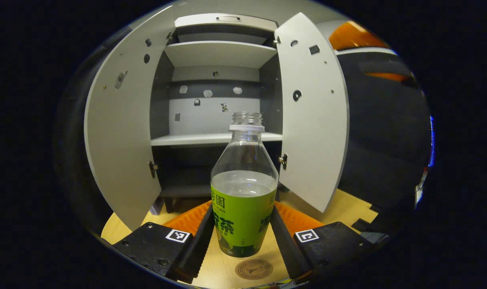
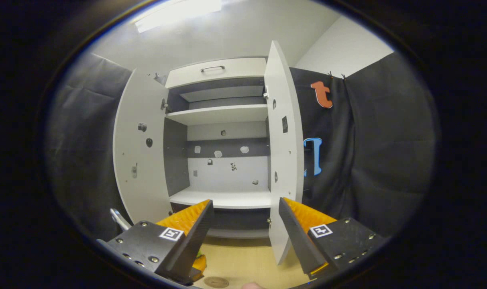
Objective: Grasp the bottle in the cabinet with the left hand and place it on the coaster, then close the right door with the right hand and the left door with the left hand.
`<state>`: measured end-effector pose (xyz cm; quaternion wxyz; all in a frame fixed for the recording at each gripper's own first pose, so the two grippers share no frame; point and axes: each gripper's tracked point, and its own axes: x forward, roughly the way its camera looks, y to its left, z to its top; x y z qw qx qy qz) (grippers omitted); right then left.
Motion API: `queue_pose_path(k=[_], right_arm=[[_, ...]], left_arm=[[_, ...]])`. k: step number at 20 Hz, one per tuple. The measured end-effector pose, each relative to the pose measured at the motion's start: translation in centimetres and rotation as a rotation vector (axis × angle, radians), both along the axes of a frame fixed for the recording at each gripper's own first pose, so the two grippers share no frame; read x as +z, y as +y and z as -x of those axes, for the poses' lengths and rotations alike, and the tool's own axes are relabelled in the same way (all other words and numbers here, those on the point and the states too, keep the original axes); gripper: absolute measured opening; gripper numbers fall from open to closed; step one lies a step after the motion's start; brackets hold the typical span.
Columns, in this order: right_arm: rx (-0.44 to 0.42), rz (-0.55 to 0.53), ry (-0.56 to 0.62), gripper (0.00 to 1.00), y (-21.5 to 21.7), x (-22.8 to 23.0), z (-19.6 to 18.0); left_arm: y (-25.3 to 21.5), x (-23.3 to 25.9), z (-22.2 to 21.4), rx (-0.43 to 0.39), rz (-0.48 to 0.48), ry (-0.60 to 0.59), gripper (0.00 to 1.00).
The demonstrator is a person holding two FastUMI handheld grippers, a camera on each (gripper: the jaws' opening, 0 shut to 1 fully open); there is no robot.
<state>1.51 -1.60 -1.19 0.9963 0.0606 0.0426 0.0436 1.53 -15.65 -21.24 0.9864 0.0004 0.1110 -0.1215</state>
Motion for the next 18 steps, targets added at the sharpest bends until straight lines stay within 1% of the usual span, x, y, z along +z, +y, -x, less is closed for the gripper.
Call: queue_pose_path(k=[4,8,10,13,16,17,18], right_arm=[[0.013,-0.001,-0.025,0.99,1.2,0.0,-0.4],[0.041,-0.001,-0.037,0.99,2.8,-0.2,-1.0],[0.045,0.009,-0.025,0.99,3.2,-0.8,-1.5],[0.02,0.03,0.015,0.98,3.2,-2.1,-2.2],[0.012,0.046,0.051,0.99,3.5,-3.3,-2.4],[0.01,0.055,0.057,0.94,3.5,-3.6,-2.5],[0.015,0.06,0.063,0.94,3.8,-3.9,-2.5]], left_arm=[[-1.7,-3.5,0.6,-0.098,-0.004,0.013,0.81],[-3.0,-7.3,1.6,-0.188,-0.036,0.033,0.81],[-3.4,-8.6,1.9,-0.217,-0.036,0.039,0.81],[-3.6,-10.3,2.3,-0.246,-0.035,0.061,0.81],[-3.8,-12.0,3.1,-0.283,-0.019,0.107,0.81],[-3.9,-12.1,3.4,-0.301,-0.017,0.113,0.83],[-4.1,-12.2,3.5,-0.318,-0.02,0.11,0.82]])
